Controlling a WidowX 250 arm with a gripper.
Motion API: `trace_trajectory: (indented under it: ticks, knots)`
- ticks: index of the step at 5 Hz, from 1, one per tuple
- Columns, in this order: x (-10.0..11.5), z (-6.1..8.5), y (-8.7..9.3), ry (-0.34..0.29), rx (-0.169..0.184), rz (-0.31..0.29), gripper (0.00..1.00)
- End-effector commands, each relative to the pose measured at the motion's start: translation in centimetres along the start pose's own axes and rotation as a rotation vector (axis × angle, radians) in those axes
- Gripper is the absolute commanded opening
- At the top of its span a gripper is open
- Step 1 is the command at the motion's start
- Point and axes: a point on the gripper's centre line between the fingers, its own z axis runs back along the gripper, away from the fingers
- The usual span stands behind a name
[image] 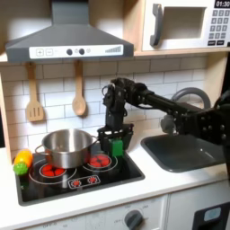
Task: Reach green block
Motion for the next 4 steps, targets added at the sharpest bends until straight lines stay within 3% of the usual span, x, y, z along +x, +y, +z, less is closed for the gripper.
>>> trace_trajectory:
  ticks: [1,4]
  knots:
    - [-0.2,-1.1,-0.6,0.026,-0.007,-0.03,1.0]
    - [0.2,-2.0,-1.6,0.036,-0.019,-0.05,1.0]
